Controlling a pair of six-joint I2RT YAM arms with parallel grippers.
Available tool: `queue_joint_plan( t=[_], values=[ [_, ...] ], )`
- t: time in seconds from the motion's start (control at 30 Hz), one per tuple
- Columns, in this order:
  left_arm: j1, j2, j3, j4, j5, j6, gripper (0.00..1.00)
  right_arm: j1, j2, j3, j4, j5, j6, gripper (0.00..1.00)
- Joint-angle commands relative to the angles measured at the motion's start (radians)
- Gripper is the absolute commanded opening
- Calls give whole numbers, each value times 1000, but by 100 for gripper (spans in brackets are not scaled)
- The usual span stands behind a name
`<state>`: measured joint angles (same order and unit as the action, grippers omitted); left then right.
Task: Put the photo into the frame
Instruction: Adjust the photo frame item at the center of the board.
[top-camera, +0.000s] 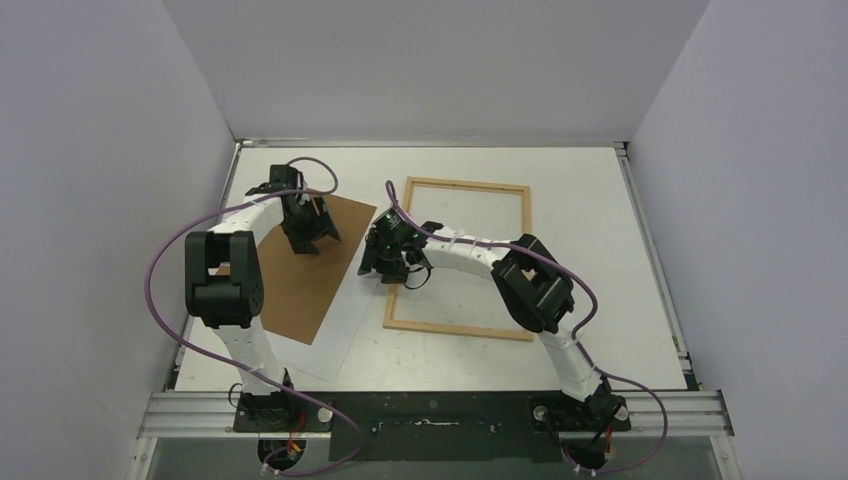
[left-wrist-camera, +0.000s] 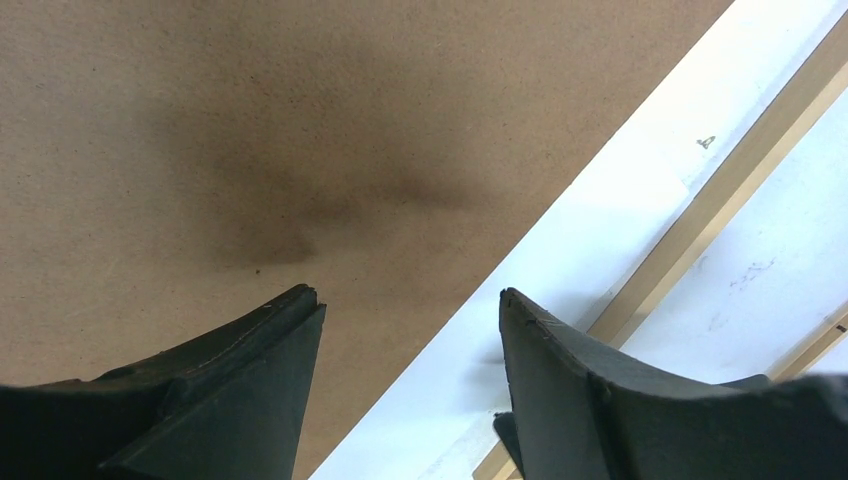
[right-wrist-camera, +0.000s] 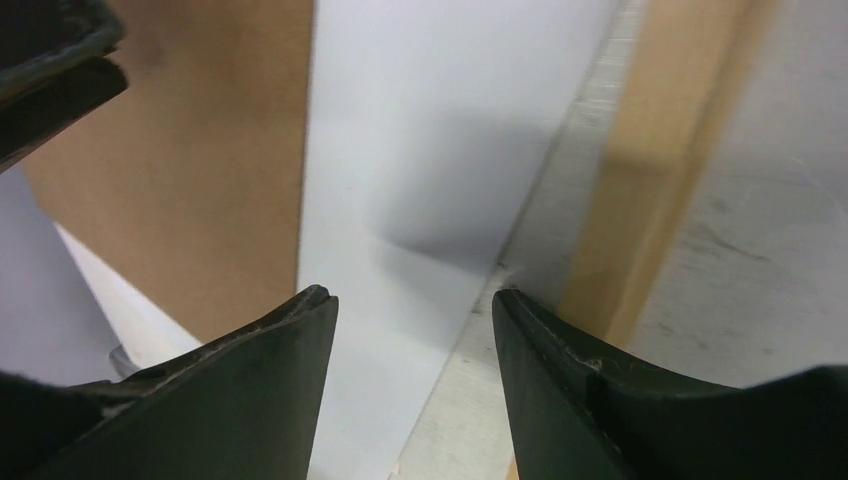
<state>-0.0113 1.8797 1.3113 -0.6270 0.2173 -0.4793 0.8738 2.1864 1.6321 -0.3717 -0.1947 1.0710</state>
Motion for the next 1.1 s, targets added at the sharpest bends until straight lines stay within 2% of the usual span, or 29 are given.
queue_joint_plan(
  t=[0.0,0.17,0.27,0.33,0.4,0.47,0.63,0.87,1.07],
  values=[
    [6,-48,-1,-1,2,27,64,-1,-37,0,-97,114,46,60],
    [6,-60,-25,4,8,31,64,-2,-31,-13,-131,153,48,62],
    [6,-63,-31,-4,-13,33,64,-6,-4,-16,-80,130,74,64],
    [5,-57,-33,-23,-61,20,65,-6,18,-23,-25,103,124,64],
    [5,-37,-19,-101,-174,-29,65,-6,33,-37,35,93,185,66],
    [5,-13,-25,-109,-208,-45,64,-6,37,-64,91,99,252,69],
    [5,48,-44,-135,-188,-67,54,-9,31,-134,243,88,350,72],
    [6,96,-69,-131,-120,-75,46,-24,9,-255,641,1,369,73],
    [7,112,-60,-137,-110,-73,45,-36,31,-220,692,-70,333,75]
  ],
)
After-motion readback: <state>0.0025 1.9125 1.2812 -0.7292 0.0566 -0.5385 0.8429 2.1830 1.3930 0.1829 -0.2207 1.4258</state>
